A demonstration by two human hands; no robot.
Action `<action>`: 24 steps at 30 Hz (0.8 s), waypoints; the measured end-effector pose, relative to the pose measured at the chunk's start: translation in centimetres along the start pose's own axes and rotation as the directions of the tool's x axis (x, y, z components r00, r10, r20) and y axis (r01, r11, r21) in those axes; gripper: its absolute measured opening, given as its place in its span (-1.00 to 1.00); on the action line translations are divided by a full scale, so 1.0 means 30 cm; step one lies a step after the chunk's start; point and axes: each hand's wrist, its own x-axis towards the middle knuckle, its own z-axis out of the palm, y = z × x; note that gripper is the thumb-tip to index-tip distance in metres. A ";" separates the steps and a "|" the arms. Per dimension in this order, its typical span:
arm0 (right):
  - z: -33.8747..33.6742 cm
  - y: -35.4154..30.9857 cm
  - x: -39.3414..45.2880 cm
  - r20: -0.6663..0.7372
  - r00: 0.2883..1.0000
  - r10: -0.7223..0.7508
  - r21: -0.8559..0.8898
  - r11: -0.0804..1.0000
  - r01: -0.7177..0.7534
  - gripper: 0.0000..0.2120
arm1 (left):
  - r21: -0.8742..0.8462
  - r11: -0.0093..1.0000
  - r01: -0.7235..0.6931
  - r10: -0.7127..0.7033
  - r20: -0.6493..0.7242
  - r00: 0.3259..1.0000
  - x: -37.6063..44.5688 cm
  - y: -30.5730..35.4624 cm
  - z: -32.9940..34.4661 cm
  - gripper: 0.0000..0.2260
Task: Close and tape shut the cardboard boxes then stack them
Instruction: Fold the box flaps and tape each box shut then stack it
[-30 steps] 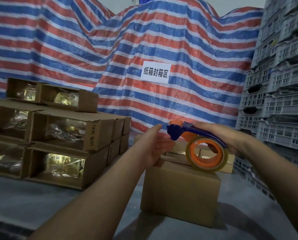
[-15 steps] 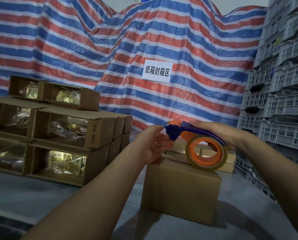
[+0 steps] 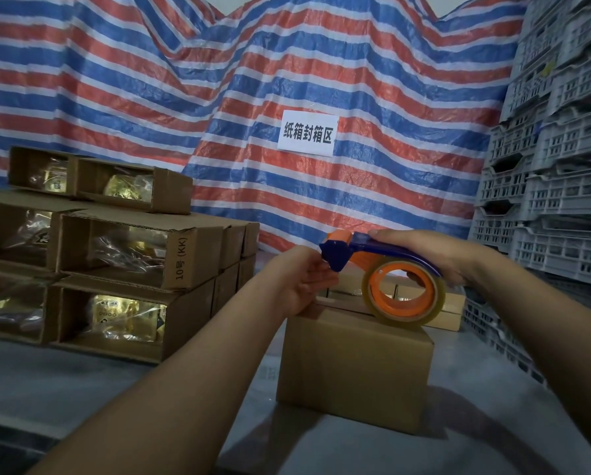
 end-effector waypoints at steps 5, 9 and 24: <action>-0.049 -0.045 -0.020 0.095 0.991 0.089 -0.125 0.989 -0.077 -0.53 | 0.101 0.993 -0.052 0.060 -0.081 0.995 0.012 -0.021 0.008 -0.89; -0.118 -0.050 -0.059 0.172 0.982 0.083 -0.196 0.979 -0.049 -0.71 | 0.009 0.997 -0.076 0.077 -0.158 0.984 0.036 -0.038 0.004 -0.86; -0.017 -0.098 -0.002 0.143 0.971 0.190 -0.453 0.885 -0.107 -0.57 | 0.133 0.955 -0.266 0.297 -0.370 0.880 0.031 -0.077 -0.046 -0.85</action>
